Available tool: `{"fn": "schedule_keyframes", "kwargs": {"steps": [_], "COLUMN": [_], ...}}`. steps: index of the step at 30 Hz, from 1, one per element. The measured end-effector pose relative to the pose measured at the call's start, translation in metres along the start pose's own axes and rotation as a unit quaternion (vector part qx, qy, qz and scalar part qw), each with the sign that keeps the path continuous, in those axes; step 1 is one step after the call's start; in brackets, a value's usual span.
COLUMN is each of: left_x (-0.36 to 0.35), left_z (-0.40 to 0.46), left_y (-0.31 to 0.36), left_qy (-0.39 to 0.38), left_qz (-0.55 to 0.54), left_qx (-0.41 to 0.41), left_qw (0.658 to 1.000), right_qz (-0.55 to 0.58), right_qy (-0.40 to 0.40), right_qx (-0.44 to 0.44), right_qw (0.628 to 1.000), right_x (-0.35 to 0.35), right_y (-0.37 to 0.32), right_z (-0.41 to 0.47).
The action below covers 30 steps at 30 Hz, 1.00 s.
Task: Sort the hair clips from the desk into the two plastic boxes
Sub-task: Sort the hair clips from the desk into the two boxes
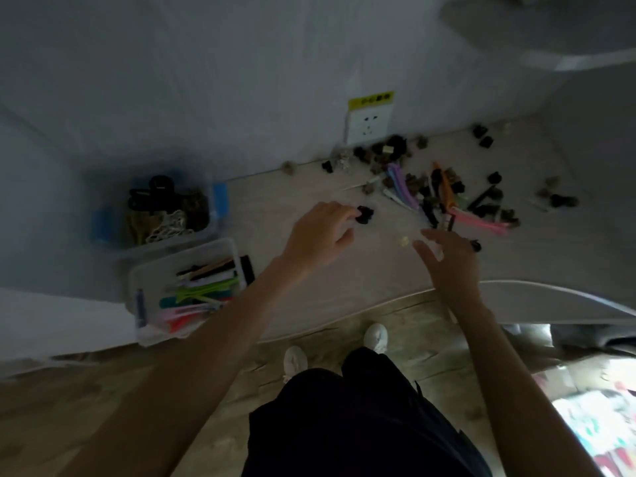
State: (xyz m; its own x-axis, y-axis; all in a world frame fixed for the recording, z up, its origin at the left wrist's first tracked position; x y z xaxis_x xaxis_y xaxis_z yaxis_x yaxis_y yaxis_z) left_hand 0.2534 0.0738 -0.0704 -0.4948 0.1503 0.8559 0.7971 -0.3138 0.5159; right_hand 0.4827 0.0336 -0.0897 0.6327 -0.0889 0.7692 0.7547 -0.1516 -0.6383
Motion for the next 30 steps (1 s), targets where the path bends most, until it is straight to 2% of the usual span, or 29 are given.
{"fn": "schedule_keyframes", "kwargs": {"steps": [2, 7, 11, 14, 17, 20, 26, 30], "left_x": [-0.017, -0.067, -0.111, -0.135, -0.145, -0.147, -0.138, -0.131], "left_z": [0.027, 0.076, 0.089, 0.101, 0.109, 0.109, 0.103, 0.100], "left_y": [0.022, 0.077, 0.119, 0.137, 0.138, 0.133, 0.114, 0.108], "left_qy": [-0.041, -0.103, -0.115, -0.116, -0.118, -0.119, -0.094, -0.121], "left_qz": [0.009, 0.051, 0.061, 0.112, 0.170, 0.176, 0.162, 0.215], "left_qx": [-0.012, -0.028, 0.042, 0.086, 0.106, 0.109, 0.129, 0.118], "left_qw": [0.999, 0.993, 0.991, 0.983, 0.973, 0.971, 0.974, 0.962], "right_qz": [-0.039, -0.106, -0.142, -0.201, -0.252, -0.245, -0.266, -0.242], "right_qy": [0.008, -0.002, -0.042, -0.086, -0.112, -0.112, -0.093, -0.064], "right_qx": [-0.044, -0.029, 0.012, 0.056, 0.063, 0.059, 0.112, 0.130], "right_qw": [0.998, 0.994, 0.989, 0.974, 0.959, 0.961, 0.953, 0.960], "right_x": [0.014, 0.035, 0.041, 0.040, 0.039, 0.037, 0.030, 0.037], "right_y": [0.036, 0.099, 0.115, 0.121, 0.121, 0.122, 0.123, 0.123], "right_z": [0.013, 0.052, 0.079, 0.095, 0.105, 0.111, 0.112, 0.109]}}
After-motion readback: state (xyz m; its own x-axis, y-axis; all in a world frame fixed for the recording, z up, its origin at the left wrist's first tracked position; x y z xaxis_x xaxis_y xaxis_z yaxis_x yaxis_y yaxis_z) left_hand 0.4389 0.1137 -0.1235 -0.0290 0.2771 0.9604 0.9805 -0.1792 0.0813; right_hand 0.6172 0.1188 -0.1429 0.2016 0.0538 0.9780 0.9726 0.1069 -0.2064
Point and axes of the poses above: each hand's wrist, its own z-axis towards the middle knuckle, its own x-axis out of the back of the hand, y = z × x, the point moved 1 cm from there along z, towards the middle knuckle, and after that the axes turned 3 degrees about z, right-handed, at the moved point
